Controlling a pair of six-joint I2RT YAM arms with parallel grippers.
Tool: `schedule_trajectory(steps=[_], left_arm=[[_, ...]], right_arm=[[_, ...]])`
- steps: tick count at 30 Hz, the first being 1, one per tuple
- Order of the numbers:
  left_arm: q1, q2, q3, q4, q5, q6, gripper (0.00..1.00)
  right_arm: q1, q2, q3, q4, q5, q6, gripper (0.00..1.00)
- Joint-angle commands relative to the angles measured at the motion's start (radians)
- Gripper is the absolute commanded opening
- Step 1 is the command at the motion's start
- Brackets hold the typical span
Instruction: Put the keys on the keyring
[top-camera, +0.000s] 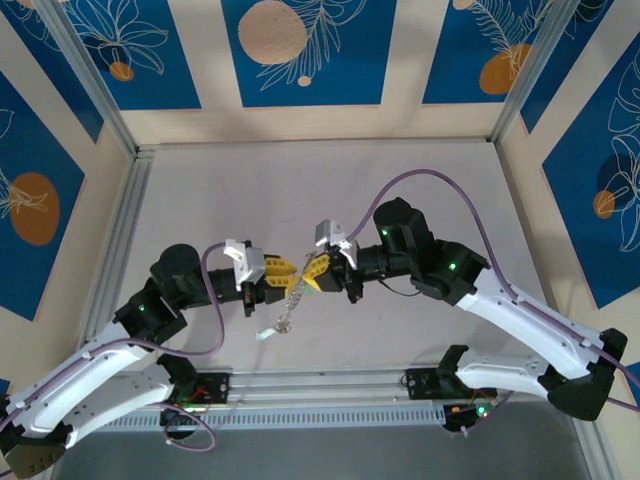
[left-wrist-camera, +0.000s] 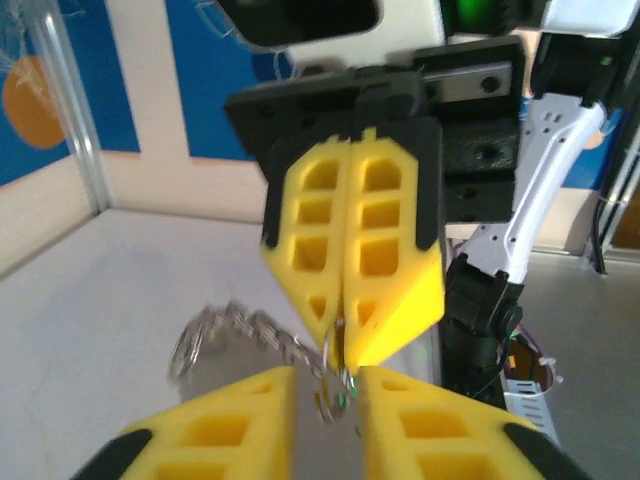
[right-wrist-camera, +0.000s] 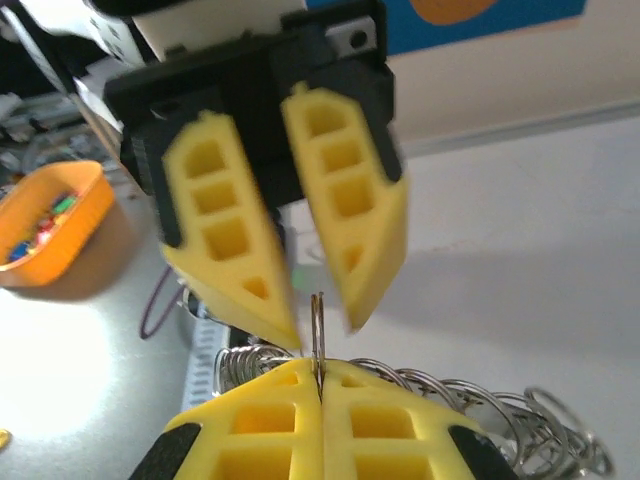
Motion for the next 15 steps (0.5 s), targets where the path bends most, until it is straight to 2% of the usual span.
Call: schedule_trajectory(steps=[1,7,15], left_arm=[[-0.007,-0.027,0.076,-0.132,-0.081,0.062,0.31],[-0.008,-0.004,0.136,-0.244,-0.096,0.104,0.33],[-0.019,0.055,0.177,-0.248,-0.066,0.128,0.34]], right_arm=[[0.002,-0.022,0.097,-0.128,0.139,-0.078,0.00],[0.066,0.061,0.215,-0.305,0.309,-0.168,0.00],[0.130,0.194,0.360,-0.466,0.413,-0.226,0.00]])
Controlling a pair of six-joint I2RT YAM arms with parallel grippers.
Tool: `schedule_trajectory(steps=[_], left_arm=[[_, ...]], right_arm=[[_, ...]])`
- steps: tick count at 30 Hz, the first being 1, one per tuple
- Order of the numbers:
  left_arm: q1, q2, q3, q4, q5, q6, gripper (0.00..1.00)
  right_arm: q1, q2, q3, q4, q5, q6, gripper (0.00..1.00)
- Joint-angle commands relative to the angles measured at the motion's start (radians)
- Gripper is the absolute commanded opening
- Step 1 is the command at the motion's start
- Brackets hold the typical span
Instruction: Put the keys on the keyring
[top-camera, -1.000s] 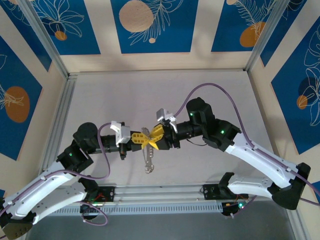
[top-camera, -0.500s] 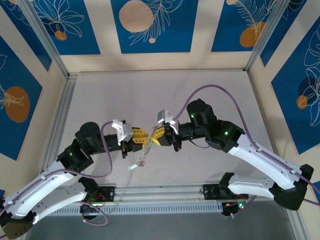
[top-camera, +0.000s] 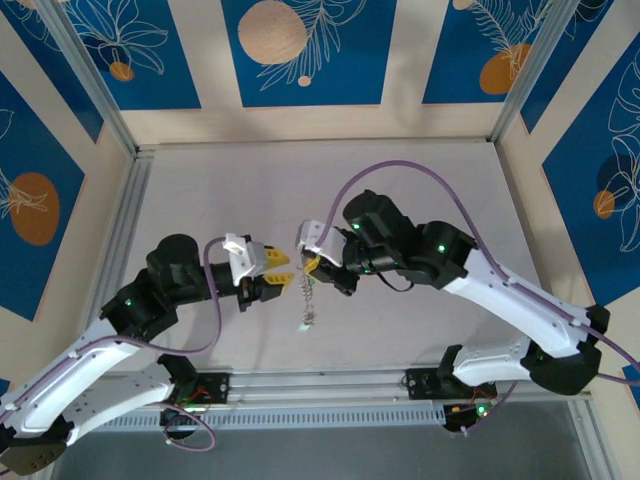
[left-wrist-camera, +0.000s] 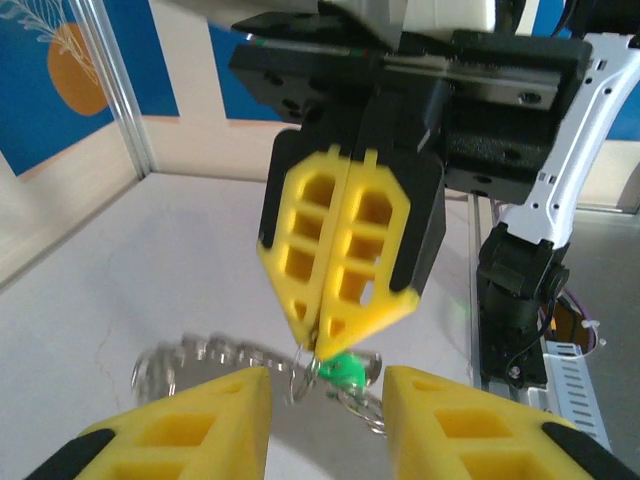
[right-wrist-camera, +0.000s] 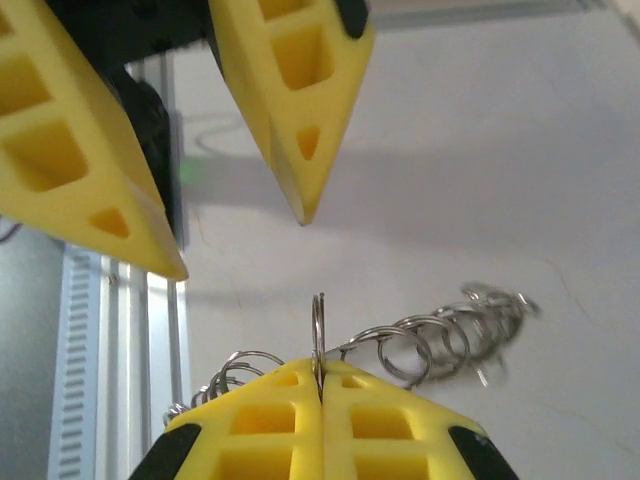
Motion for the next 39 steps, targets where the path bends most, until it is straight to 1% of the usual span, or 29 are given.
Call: schedule_trajectory(steps=[1,7,13,19,24,28,29,31,32,33,37,39], left_arm=[[-0.016,0.015,0.033,-0.032,0.012,0.032,0.34],[-0.025,0.040,0.051,-0.069,0.000,0.048,0.33],[-0.030,0.053,0.053,-0.059,0.012,0.051,0.33],[-0.038,0.082,0.056,-0.045,0.027,0.054,0.28],[-0.043,0.081,0.057,-0.043,0.021,0.055,0.27],[-0.046,0.091,0.063,-0.056,0.031,0.061,0.19],[-0.046,0.096,0.065,-0.061,0.036,0.062,0.15],[-0.048,0.106,0.073,-0.073,0.055,0.071,0.04],[-0.049,0.109,0.074,-0.073,0.060,0.072,0.02],[-0.051,0.112,0.073,-0.074,0.064,0.073,0.00],[-0.052,0.118,0.071,-0.070,0.070,0.071,0.00],[-0.052,0.110,0.065,-0.057,0.055,0.066,0.00]], right_arm=[[0.012,0.011,0.059,-0.077,0.056,-0.043,0.00],[0.031,0.039,0.113,-0.106,0.045,-0.066,0.00],[0.041,0.050,0.122,-0.113,-0.014,-0.074,0.00],[0.048,0.054,0.128,-0.120,-0.042,-0.076,0.00],[0.048,0.035,0.127,-0.109,-0.066,-0.076,0.00],[0.046,0.034,0.128,-0.107,-0.070,-0.077,0.00],[0.045,0.034,0.126,-0.107,-0.073,-0.076,0.00],[0.047,0.034,0.126,-0.105,-0.075,-0.076,0.00],[0.046,0.032,0.125,-0.103,-0.073,-0.076,0.00],[0.045,0.029,0.123,-0.100,-0.072,-0.076,0.00],[0.037,0.013,0.115,-0.084,-0.082,-0.070,0.00],[0.029,0.003,0.101,-0.072,-0.093,-0.062,0.00]])
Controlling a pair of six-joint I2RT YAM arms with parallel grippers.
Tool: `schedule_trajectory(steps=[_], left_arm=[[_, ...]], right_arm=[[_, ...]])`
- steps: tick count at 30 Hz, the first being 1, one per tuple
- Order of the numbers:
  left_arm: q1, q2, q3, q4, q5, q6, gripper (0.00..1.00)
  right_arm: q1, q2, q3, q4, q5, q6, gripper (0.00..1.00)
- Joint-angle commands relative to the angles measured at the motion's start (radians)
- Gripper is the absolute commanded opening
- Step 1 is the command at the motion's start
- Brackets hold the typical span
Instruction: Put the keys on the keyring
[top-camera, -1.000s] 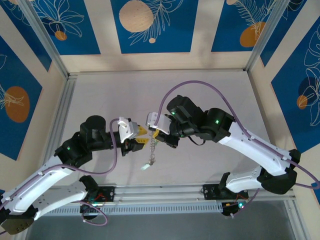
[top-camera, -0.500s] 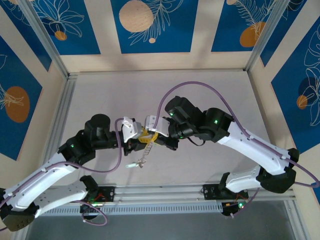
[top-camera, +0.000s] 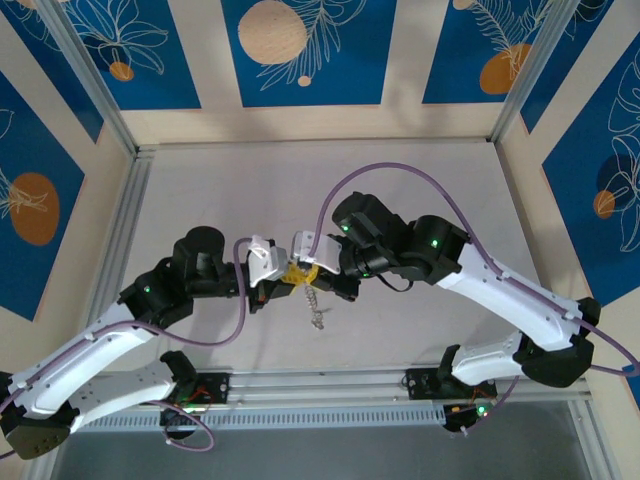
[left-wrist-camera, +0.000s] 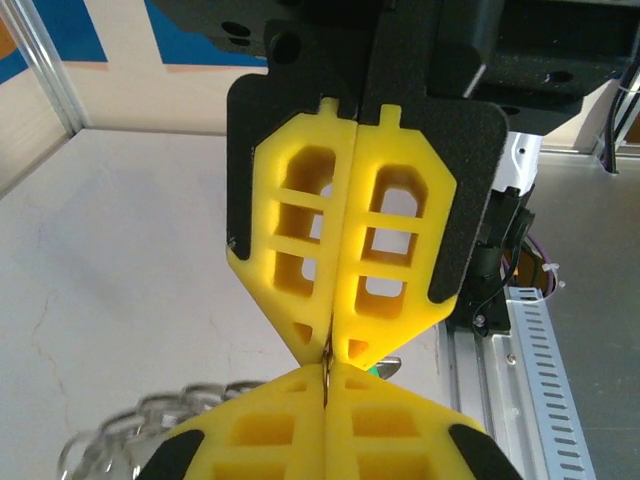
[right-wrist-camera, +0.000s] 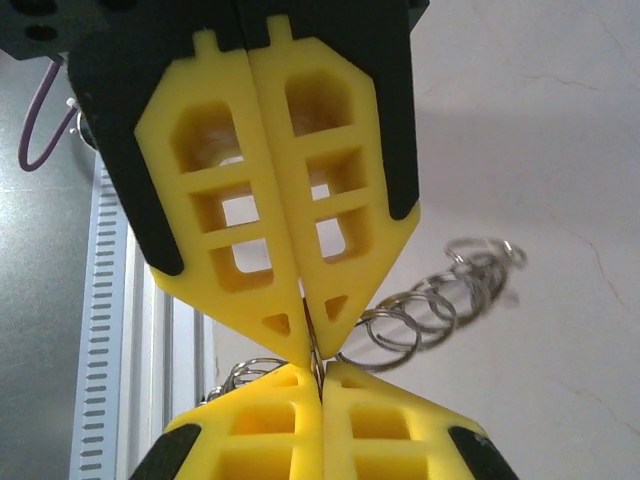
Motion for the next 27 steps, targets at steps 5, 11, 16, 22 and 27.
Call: schedule_trajectory(steps=[5,11,16,22,27], left_arm=[[-0.013,-0.043,-0.013,0.074,-0.008,-0.005,0.00],[-0.014,-0.044,-0.015,0.092,0.012,-0.013,0.00],[-0.014,-0.053,-0.021,0.113,0.014,-0.020,0.00],[-0.014,-0.051,-0.032,0.146,0.038,-0.027,0.00],[-0.014,-0.054,-0.035,0.159,0.053,-0.029,0.00]], right_arm=[[-0.045,-0.094,-0.076,0.119,-0.136,0.051,0.09],[-0.114,-0.155,-0.191,0.196,-0.241,0.115,0.26],[-0.183,-0.199,-0.258,0.263,-0.355,0.166,0.31],[-0.226,-0.210,-0.303,0.326,-0.433,0.201,0.31],[-0.247,-0.197,-0.320,0.363,-0.487,0.213,0.27]])
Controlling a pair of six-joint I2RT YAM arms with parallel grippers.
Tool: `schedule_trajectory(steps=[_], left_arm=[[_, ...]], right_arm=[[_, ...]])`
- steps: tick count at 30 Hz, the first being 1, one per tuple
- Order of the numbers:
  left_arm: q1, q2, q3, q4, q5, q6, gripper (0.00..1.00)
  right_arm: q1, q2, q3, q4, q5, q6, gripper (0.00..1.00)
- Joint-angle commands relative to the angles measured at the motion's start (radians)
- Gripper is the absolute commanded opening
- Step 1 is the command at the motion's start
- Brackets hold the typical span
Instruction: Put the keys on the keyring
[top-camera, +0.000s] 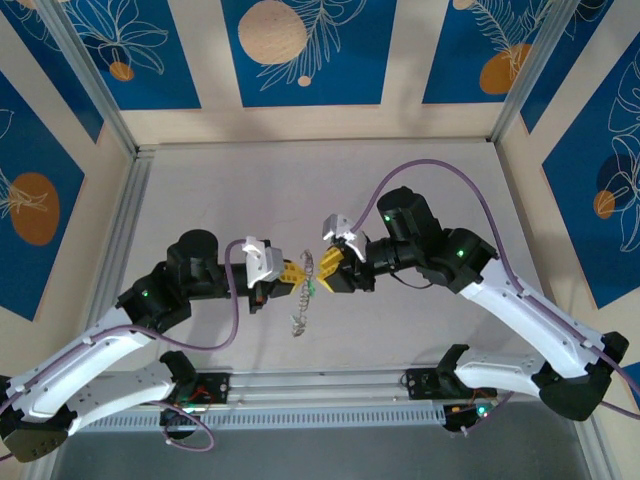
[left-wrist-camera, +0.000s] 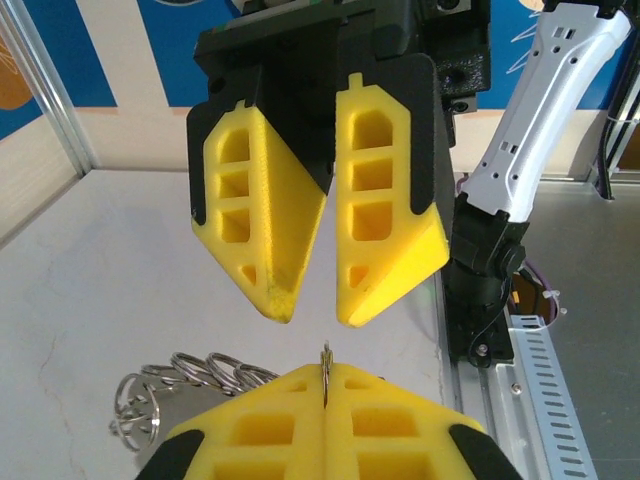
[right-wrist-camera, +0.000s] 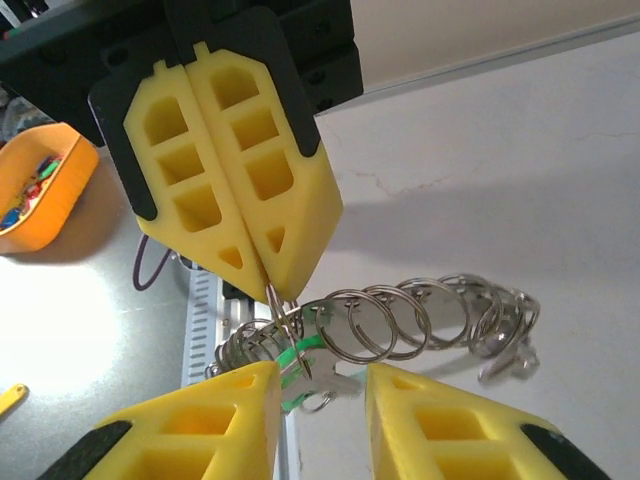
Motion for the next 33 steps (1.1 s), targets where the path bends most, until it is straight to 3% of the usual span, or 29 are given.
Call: schedule_trajectory(steps=[1,14,22,26,33], left_arm=[[-0.009,-0.022,-0.004,0.074,0.035,-0.010,0.00],[-0.009,-0.015,-0.060,0.149,0.020,-0.024,0.00],[0.016,0.009,-0.169,0.276,0.021,-0.068,0.00],[0.036,0.024,-0.203,0.330,0.041,-0.090,0.00],[0.074,0.048,-0.334,0.550,0.108,-0.172,0.00]], right_arm=[[-0.012,0.002,-0.016,0.049,-0.090,0.026,0.26],[-0.038,0.040,-0.078,0.094,-0.126,0.070,0.11],[-0.090,0.052,-0.176,0.157,-0.131,0.135,0.09],[-0.118,0.030,-0.224,0.183,-0.113,0.184,0.15],[-0.131,-0.054,-0.456,0.450,-0.022,0.419,0.25]])
